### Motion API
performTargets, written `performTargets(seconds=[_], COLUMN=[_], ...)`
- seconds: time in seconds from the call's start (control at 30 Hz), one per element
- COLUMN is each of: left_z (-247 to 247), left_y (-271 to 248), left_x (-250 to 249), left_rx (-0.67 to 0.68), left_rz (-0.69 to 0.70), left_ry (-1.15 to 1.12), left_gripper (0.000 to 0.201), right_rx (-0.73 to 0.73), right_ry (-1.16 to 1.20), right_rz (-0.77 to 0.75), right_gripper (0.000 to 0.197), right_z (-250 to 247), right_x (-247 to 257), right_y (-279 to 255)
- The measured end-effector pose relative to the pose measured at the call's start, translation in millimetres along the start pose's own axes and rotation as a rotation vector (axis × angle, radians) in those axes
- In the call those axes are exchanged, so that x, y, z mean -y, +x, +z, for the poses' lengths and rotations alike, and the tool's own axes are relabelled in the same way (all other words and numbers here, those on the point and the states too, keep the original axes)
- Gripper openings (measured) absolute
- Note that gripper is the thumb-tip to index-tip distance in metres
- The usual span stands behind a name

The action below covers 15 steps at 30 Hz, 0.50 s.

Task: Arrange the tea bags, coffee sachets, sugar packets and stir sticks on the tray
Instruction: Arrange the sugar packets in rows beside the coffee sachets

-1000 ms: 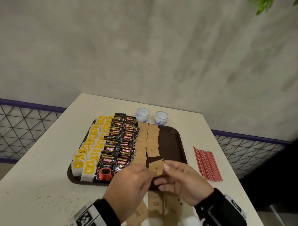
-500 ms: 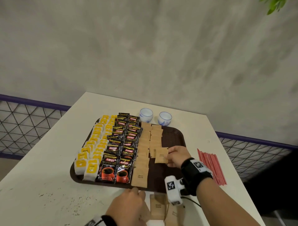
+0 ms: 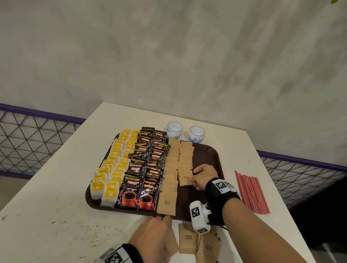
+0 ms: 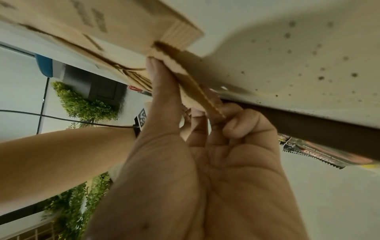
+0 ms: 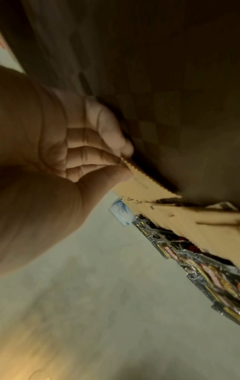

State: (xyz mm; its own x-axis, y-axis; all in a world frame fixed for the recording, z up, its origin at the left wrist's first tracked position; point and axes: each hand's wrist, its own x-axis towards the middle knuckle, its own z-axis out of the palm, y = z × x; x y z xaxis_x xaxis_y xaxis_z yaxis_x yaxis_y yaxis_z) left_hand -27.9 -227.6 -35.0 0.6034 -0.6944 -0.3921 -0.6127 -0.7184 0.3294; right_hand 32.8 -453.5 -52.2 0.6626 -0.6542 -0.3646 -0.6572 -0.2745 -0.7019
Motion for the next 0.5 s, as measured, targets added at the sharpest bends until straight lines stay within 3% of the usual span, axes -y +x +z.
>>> performTargets(seconds=[0.13,0.3,0.37,0.5], left_z=[-2.9,-17.1,-28.2,-51.7], left_y=[-6.6,-20.0,-20.4,-16.1], left_x=[3.3,15.5,16.8,10.9], left_rx=[-0.08,-0.253,-0.335,-0.448], left_rz=[0.041,0.078,0.068,0.071], left_ry=[-0.087,-0.503,-0.68,-0.986], left_gripper=[0.028,0.013,0.011,0.011], right_rx=[-0.038,0.048,0.177,0.627], right_ry=[-0.146,-0.142,-0.065,0.261], right_rz=[-0.051,-0.066,-0.134,-0.286], right_gripper=[0.021,0.02,0.022,0.024], right_z=[0.1,-16.8,-32.4,-55.8], right_x=[-0.7,5.6,13.6,16.6], right_y=[-3.9,-25.9,-51.4,-115.3])
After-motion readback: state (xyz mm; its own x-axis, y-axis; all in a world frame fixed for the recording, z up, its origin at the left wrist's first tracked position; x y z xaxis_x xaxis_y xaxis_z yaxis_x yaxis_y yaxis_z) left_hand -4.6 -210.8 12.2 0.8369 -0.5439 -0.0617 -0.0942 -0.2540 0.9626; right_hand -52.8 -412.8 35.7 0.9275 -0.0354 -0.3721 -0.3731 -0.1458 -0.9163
